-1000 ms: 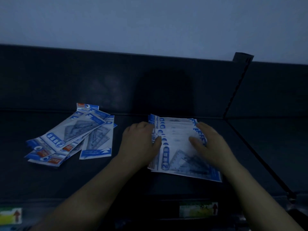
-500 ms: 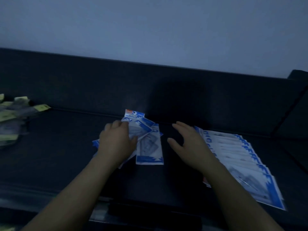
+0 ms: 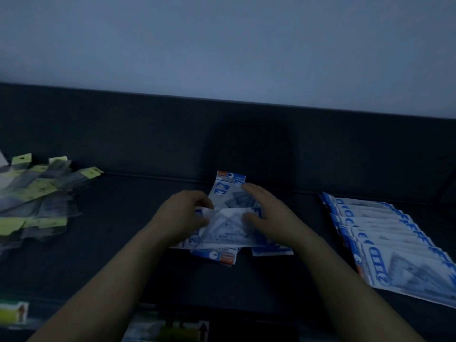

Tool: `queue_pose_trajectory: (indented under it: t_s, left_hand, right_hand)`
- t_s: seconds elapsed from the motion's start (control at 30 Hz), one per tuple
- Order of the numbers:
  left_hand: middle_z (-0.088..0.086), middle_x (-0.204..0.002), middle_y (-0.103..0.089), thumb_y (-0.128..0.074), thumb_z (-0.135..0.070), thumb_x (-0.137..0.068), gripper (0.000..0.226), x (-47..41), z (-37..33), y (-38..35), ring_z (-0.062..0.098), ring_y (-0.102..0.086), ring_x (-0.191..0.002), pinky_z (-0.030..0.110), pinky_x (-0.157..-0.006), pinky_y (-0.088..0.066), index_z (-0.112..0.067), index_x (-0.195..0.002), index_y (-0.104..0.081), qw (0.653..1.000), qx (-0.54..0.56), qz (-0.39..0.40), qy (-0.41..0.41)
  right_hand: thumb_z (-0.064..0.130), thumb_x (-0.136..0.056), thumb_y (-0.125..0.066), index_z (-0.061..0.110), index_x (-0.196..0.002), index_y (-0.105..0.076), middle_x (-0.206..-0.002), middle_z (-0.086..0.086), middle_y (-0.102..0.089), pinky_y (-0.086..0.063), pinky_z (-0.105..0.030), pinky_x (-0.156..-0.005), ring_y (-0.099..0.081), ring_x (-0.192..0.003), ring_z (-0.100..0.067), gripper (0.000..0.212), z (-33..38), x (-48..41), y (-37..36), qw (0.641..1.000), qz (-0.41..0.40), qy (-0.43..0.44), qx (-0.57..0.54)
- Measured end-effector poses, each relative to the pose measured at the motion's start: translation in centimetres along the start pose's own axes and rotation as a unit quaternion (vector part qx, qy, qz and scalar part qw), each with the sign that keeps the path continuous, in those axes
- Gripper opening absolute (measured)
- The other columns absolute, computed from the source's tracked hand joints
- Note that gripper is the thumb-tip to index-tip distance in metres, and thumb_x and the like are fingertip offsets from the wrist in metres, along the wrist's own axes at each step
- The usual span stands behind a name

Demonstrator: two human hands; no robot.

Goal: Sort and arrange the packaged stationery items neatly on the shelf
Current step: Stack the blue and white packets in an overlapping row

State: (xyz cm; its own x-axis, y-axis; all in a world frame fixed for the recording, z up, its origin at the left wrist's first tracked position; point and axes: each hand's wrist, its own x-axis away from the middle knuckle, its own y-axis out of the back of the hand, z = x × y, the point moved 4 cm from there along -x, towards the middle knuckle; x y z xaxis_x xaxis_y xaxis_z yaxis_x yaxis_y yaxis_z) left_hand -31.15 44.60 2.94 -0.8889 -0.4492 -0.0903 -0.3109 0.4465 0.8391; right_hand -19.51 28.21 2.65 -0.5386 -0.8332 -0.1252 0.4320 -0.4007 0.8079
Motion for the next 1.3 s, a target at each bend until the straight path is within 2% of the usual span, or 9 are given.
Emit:
queue_pose_trajectory:
  t_s: [0.17, 0.27, 0.37, 0.47, 0.6, 0.83, 0.93, 1.1, 1.3]
  left_hand:
    - [-0.013, -0.089, -0.061, -0.077, -0.018, -0.077, 0.022, 0.5, 0.9, 1.2, 0.002, -0.057, -0.081, 0.013, -0.062, -0.040, -0.027, -0.092, -0.064, 0.991, 0.096, -0.093, -0.001]
    - [-0.008, -0.108, -0.057, -0.083, -0.024, -0.072, 0.060, 1.2, 2.3, 1.8, 0.009, -0.059, -0.095, 0.021, -0.074, -0.044, -0.019, -0.123, -0.052, 0.947, 0.243, -0.196, 0.076]
    - [-0.002, -0.118, -0.056, -0.082, -0.036, -0.071, 0.082, 1.9, 2.5, 0.8, 0.016, -0.062, -0.097, 0.030, -0.077, -0.053, -0.011, -0.137, -0.040, 0.901, 0.378, -0.123, 0.173]
    - [0.006, -0.098, -0.073, -0.068, -0.021, -0.087, 0.026, 2.2, 0.8, -1.2, 0.016, -0.070, -0.082, 0.026, -0.066, -0.056, -0.007, -0.109, -0.065, 0.867, 0.475, 0.001, 0.151]
    - [0.007, -0.096, -0.071, -0.058, -0.009, -0.093, 0.009, 2.0, 2.2, -1.0, 0.020, -0.069, -0.085, 0.033, -0.074, -0.057, -0.015, -0.092, -0.065, 0.863, 0.472, -0.069, 0.164]
    - [0.013, -0.094, -0.069, -0.044, -0.011, -0.094, 0.019, 2.9, 4.4, -0.3, 0.026, -0.068, -0.081, 0.032, -0.061, -0.053, -0.008, -0.098, -0.062, 0.840, 0.478, -0.150, 0.207]
    - [0.014, -0.092, -0.068, -0.044, -0.013, -0.093, 0.016, 3.0, 4.7, -0.1, 0.029, -0.068, -0.081, 0.041, -0.069, -0.056, -0.011, -0.091, -0.060, 0.820, 0.501, -0.170, 0.218]
    - [0.010, -0.079, -0.063, -0.044, -0.011, -0.094, 0.016, 3.4, 4.7, 0.3, 0.024, -0.063, -0.068, 0.033, -0.057, -0.050, -0.011, -0.081, -0.054, 0.800, 0.528, -0.173, 0.226]
    - [0.012, -0.082, -0.062, -0.044, -0.011, -0.093, 0.014, 3.6, 4.8, 0.5, 0.027, -0.063, -0.072, 0.038, -0.066, -0.052, -0.010, -0.082, -0.052, 0.801, 0.529, -0.159, 0.232]
  right_hand:
    - [0.028, -0.086, -0.066, 0.019, -0.097, -0.063, -0.088, 0.008, -0.057, -0.043, -0.026, -0.069, -0.053, -0.077, -0.006, 0.015, 0.4, 0.0, -1.3, 1.000, -0.003, -0.009, -0.018]
    - [0.022, -0.087, -0.065, 0.006, -0.078, -0.058, -0.072, -0.003, -0.056, -0.040, -0.022, -0.056, -0.049, -0.060, -0.007, 0.019, 0.4, 0.3, -1.1, 0.994, -0.043, -0.041, -0.097]
    - [0.016, -0.090, -0.063, 0.009, -0.085, -0.062, -0.085, -0.007, -0.069, -0.050, -0.017, -0.056, -0.064, -0.066, -0.009, 0.008, 1.0, 0.6, -0.8, 0.953, -0.075, -0.094, -0.278]
    - [0.020, -0.088, -0.066, 0.015, -0.090, -0.064, -0.090, -0.004, -0.071, -0.056, -0.024, -0.064, -0.069, -0.076, -0.011, 0.005, 1.9, 0.1, -2.0, 0.957, -0.046, -0.104, -0.266]
    - [0.016, -0.095, -0.053, 0.014, -0.115, -0.064, -0.115, 0.001, -0.064, -0.049, -0.027, -0.089, -0.060, -0.103, -0.013, 0.023, 1.4, -0.7, -1.8, 0.987, -0.087, -0.078, -0.106]
    - [0.017, -0.097, -0.044, 0.016, -0.123, -0.061, -0.124, -0.007, -0.055, -0.041, -0.032, -0.094, -0.049, -0.114, -0.023, 0.032, 0.7, -0.5, -2.9, 0.976, 0.006, -0.008, 0.215]
    - [0.029, -0.093, -0.053, 0.026, -0.122, -0.060, -0.107, -0.001, -0.051, -0.043, -0.031, -0.088, -0.050, -0.103, -0.021, 0.030, 0.4, -1.0, -2.1, 0.979, 0.020, -0.042, 0.197]
    - [0.049, -0.082, -0.064, 0.039, -0.145, -0.029, -0.150, 0.008, -0.023, -0.020, -0.043, -0.116, -0.019, -0.140, -0.020, 0.073, -1.0, -2.6, -1.6, 0.980, 0.122, -0.096, 0.129]
    - [0.055, -0.070, -0.073, 0.039, -0.121, -0.050, -0.119, 0.005, -0.046, -0.043, -0.034, -0.093, -0.042, -0.113, -0.016, 0.058, -1.8, -2.2, -0.8, 0.981, 0.111, -0.128, 0.095]
